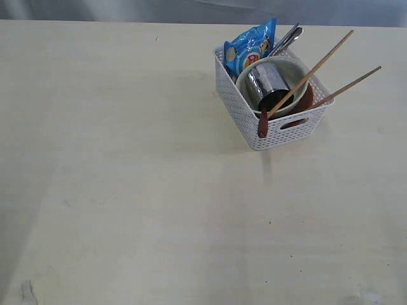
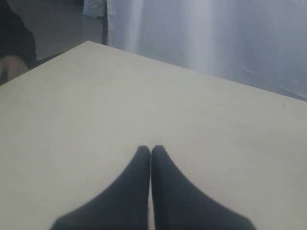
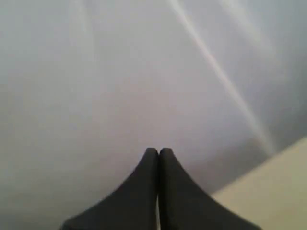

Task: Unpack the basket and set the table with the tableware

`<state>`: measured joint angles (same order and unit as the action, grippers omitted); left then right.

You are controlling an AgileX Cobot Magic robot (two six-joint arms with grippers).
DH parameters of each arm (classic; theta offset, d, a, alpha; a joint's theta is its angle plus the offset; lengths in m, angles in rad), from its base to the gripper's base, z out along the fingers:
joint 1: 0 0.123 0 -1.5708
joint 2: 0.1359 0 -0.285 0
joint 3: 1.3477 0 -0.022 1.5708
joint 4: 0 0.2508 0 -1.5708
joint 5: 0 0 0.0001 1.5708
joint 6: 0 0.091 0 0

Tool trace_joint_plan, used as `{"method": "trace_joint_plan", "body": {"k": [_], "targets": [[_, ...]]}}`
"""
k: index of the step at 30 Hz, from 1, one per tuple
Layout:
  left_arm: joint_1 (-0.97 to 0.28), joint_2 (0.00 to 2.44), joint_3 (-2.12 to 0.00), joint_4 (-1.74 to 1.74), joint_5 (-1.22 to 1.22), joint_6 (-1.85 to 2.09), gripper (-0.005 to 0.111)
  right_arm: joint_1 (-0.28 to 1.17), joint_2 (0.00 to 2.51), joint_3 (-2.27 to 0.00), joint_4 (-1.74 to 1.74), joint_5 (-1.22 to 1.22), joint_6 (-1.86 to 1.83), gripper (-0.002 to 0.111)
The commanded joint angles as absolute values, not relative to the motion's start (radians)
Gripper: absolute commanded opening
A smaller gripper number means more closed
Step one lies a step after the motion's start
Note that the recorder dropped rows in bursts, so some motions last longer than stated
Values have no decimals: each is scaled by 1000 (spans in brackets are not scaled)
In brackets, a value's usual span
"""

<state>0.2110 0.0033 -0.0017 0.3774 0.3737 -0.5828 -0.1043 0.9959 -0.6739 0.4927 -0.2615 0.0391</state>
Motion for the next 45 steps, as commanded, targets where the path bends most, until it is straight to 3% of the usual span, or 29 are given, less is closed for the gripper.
{"method": "trace_joint_plan", "body": {"k": [1,7,20,23,27,29,34,45], "targets": [[213,0,0,380,366,-579,0,-108,1251,-932,459,195,-99,0],[213,0,0,380,366,-579,0,-108,1486,-1142,479,421,-52,0],[213,0,0,380,366,-579,0,50,1635,-1150,501,437,-19,0],[213,0,0,380,366,-579,0,110,1678,-1150,501,443,-15,14],[213,0,0,380,366,-579,0,145,1710,-1150,501,398,65,57],[213,0,0,380,366,-579,0,145,1711,-1150,501,392,75,69],[213,0,0,380,366,-579,0,143,1687,-1150,497,399,75,64],[213,0,0,380,366,-579,0,143,1623,-1150,398,498,156,64]]}}
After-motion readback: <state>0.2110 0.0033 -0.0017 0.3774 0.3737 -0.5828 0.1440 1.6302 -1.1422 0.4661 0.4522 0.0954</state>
